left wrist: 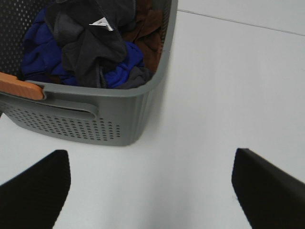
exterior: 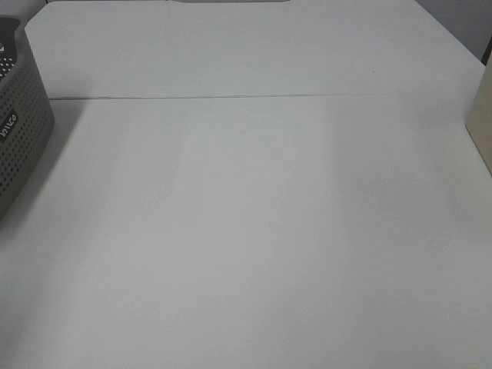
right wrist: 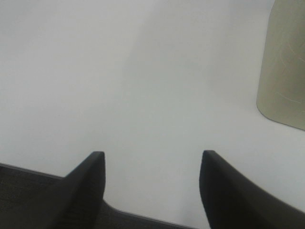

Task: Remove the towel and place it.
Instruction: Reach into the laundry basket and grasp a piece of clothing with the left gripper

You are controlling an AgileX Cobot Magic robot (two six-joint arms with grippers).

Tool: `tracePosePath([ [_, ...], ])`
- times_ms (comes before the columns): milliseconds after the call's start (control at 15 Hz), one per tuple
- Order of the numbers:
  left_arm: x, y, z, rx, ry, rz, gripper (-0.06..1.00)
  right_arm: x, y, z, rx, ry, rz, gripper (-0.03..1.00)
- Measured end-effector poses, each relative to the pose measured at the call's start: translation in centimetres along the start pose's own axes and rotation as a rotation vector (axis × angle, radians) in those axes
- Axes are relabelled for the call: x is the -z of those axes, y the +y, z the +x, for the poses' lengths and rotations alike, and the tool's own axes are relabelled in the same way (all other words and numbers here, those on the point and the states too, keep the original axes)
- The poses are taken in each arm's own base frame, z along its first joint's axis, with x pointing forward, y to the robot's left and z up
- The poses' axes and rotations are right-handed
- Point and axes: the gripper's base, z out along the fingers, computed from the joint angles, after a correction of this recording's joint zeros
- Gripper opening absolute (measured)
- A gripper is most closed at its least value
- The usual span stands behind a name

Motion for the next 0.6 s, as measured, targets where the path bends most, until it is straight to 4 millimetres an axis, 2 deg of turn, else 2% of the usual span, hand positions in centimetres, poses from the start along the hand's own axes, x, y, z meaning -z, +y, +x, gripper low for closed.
tracePosePath([
  [333,-4.1,-0.4,-4.4,0.029,0.067,-0.149,0.86,0.0,0.0,0.0,0.0,0.0,0.0,0.58],
  [400,-4.5,-0.4,-4.7,0.036,0.067,-0.162,0.85,0.0,0.0,0.0,0.0,0.0,0.0,0.58],
  [533,-6.5,-0.9,-6.3,0.07,0.077,-0.189,0.81,0.0,0.0,0.0,0.0,0.0,0.0,0.58],
  [600,-8.2,-1.4,-7.9,0.076,0.069,-0.19,0.78,0.0,0.0,0.0,0.0,0.0,0.0,0.58],
])
